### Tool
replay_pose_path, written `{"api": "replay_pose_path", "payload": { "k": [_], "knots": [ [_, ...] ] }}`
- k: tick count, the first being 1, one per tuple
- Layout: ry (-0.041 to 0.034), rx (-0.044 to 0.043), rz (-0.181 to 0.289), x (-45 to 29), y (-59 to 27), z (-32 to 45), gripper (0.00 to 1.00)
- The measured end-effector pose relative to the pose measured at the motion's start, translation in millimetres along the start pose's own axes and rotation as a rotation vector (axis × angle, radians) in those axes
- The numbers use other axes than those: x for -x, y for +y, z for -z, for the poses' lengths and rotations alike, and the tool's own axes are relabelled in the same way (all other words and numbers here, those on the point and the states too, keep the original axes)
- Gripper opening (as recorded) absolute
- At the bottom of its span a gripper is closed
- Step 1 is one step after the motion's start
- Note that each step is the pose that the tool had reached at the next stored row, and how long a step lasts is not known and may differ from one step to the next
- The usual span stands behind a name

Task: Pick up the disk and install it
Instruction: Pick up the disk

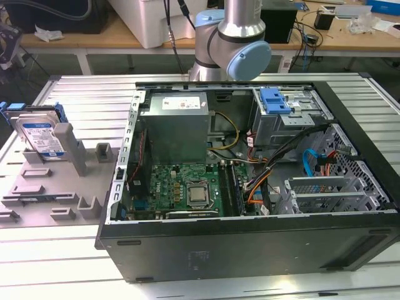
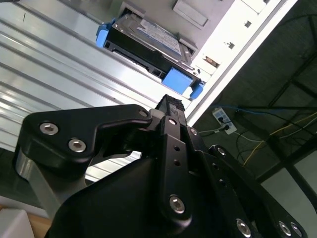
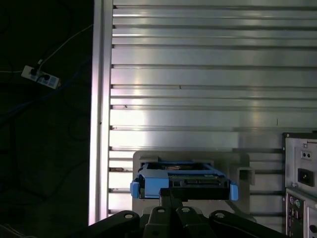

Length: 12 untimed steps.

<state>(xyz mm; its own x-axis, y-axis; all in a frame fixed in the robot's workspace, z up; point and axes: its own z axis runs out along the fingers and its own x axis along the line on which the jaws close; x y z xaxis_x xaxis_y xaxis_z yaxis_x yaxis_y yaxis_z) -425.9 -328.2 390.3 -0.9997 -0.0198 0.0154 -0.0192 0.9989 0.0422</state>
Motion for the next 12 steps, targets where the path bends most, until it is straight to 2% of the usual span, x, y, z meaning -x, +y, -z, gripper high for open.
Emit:
{"api": "replay_pose_path", "payload": {
  "k": [11,12],
  "knots": [
    [0.0003,-0.0002,0.009,0.0,0.0,0.0,0.11],
    [0.0003,-0.0002,0.009,0.0,0.0,0.0,0.17]
  ]
}}
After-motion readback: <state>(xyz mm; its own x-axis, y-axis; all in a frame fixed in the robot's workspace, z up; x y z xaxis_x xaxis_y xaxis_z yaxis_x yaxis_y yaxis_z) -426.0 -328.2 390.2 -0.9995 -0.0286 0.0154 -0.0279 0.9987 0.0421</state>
